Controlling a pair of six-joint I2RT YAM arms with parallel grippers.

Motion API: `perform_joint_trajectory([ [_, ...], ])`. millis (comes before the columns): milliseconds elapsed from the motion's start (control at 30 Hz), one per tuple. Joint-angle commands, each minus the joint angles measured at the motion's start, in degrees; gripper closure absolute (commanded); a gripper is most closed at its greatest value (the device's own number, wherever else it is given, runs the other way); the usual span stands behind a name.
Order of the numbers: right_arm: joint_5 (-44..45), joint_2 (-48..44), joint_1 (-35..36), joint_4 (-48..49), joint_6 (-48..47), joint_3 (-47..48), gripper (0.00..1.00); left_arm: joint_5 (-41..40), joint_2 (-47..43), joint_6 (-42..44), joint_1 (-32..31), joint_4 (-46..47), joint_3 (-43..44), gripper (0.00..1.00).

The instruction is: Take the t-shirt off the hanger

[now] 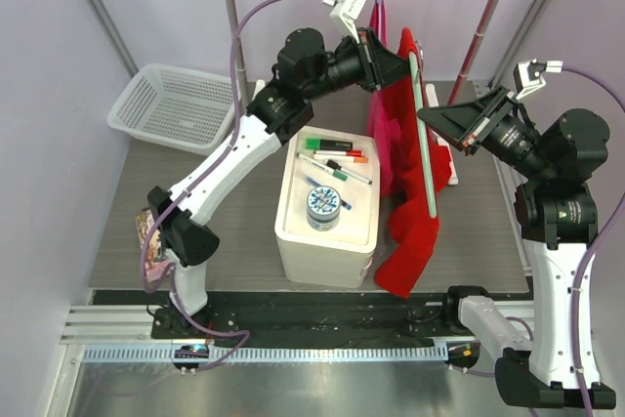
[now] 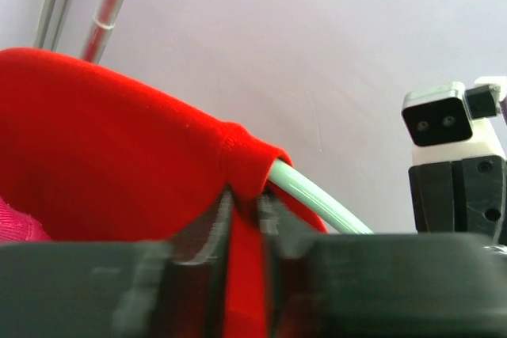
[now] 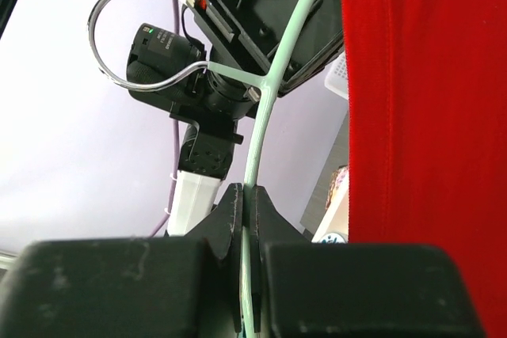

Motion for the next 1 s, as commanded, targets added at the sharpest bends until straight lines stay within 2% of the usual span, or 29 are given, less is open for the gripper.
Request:
perform_joint_trajectory([
  [0, -1.51, -1.39, 0.62, 5.70, 0.48, 0.09, 0.99, -2.02, 2.40, 2.90, -1.12, -5.61, 6.69, 0.96],
  [33, -1.33, -1.39, 0.62, 5.53, 0.39, 0.08, 0.99, -3.68, 3.54, 4.57, -1.39, -7.11, 8.18, 1.00],
  [133, 1.29, -0.95, 0.62, 1.60, -1.45, 0.52, 0.99, -5.88, 3.64, 7.03, -3.23, -9.41, 10.92, 1.00],
  [233, 4.98, 0.02, 0.62, -3.07, -4.44, 0.96, 0.99, -12.29, 0.22, 15.37, -7.88, -10.73, 9.35, 1.00],
  [267, 7.26, 0.19, 0.62, -3.70, -4.88, 0.79, 0.99, -17.09, -2.22, 19.40, -9.20, -10.64, 7.16, 1.00],
  [500, 15.53, -0.42, 0.62, -5.02, -4.62, 0.52, 0.99, -28.82, -12.77, 27.33, -14.83, -4.15, -6.11, 1.00],
  [567, 16.68, -0.42, 0.62, -5.55, -4.97, 0.52, 0.99, -28.83, -14.90, 27.00, -15.01, -0.03, -11.02, 1.00],
  [667, 17.21, -0.07, 0.62, -5.90, -5.23, 1.14, 0.99, -31.11, -17.18, 28.14, -16.24, 1.13, -14.20, 1.00],
  [733, 17.92, -0.07, 0.62, -6.08, -5.32, 1.23, 0.99, -29.20, -18.76, 27.00, -16.42, 3.06, -16.23, 1.00],
  [867, 17.74, 0.11, 0.62, -5.81, -4.80, 2.80, 0.99, -28.83, -14.84, 24.45, -16.42, -2.89, -10.98, 1.00],
  [933, 18.35, -0.16, 0.62, -5.90, -5.06, 3.95, 0.99, -28.92, -14.29, 23.75, -16.51, -2.74, -11.40, 1.00],
  [967, 18.88, -0.33, 0.62, -5.81, -5.06, 4.82, 0.99, -28.75, -14.20, 22.79, -16.33, -2.64, -12.01, 0.95],
])
